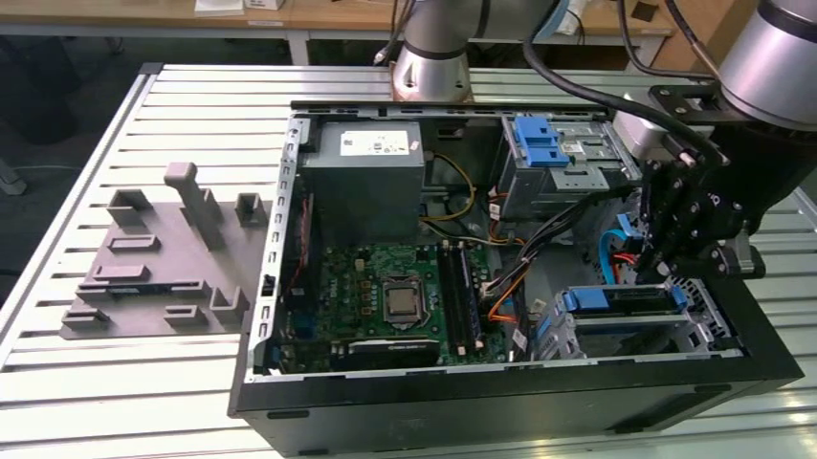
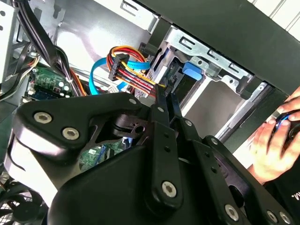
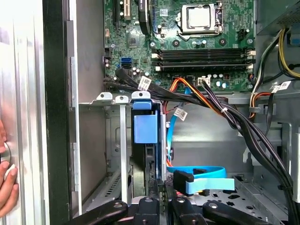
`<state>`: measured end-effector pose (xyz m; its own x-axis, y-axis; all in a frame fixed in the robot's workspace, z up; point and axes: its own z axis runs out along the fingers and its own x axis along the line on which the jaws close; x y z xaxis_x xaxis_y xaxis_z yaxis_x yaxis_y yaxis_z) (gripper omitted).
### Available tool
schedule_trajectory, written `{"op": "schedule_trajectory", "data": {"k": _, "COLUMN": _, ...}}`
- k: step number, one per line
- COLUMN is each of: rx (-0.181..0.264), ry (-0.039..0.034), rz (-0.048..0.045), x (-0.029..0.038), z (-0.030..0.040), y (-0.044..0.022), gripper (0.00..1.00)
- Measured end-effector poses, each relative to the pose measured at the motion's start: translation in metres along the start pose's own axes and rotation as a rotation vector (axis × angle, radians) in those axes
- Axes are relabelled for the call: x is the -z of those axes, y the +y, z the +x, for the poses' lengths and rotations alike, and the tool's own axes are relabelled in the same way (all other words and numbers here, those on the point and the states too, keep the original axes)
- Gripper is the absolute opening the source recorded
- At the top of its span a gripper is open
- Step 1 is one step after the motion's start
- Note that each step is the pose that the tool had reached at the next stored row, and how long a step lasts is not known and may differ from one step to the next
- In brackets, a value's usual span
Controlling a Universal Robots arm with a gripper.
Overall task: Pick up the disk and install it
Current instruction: 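Insert the first disk wire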
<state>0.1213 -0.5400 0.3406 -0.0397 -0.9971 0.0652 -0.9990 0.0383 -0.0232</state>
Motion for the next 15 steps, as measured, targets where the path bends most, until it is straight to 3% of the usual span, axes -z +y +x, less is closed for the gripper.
{"op": "schedule_trajectory", "data": {"k": 15, "rx": -0.018, "ry": 0.0003, "rz": -0.0013, "x": -0.0046, "z": 0.0037, "y": -0.0002, "gripper": 0.17}}
